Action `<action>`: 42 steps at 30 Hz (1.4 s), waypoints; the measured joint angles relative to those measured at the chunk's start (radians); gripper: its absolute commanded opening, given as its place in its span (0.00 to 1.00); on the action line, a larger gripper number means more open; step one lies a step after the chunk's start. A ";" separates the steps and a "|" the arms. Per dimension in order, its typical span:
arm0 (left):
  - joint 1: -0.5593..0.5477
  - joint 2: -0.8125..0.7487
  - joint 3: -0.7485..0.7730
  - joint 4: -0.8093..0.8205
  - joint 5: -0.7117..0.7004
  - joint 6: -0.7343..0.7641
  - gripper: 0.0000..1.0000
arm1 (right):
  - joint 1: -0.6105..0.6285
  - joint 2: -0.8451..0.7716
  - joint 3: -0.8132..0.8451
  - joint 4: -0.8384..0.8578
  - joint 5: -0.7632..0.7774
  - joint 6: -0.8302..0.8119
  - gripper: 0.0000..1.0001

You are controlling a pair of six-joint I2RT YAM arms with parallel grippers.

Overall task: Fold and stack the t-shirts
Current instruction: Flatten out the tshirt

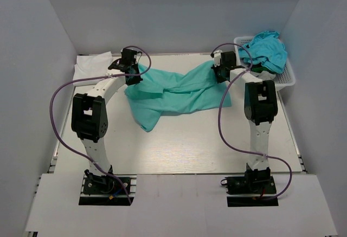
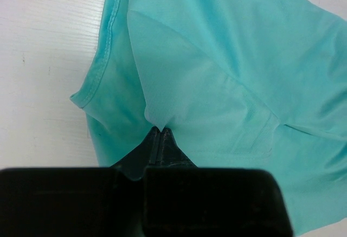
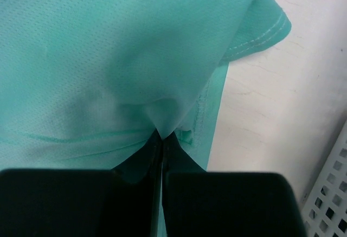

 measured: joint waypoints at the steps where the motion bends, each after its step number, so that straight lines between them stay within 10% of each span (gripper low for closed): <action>1: 0.000 0.000 0.001 0.001 0.000 0.000 0.00 | 0.000 -0.006 -0.006 0.005 0.003 0.004 0.00; 13: 0.000 -0.049 0.021 0.083 -0.085 0.000 0.00 | -0.001 -0.303 -0.065 0.028 0.014 0.147 0.00; 42: -0.007 -0.744 0.199 0.357 -0.182 0.166 0.00 | -0.025 -1.120 -0.039 -0.011 0.003 0.169 0.00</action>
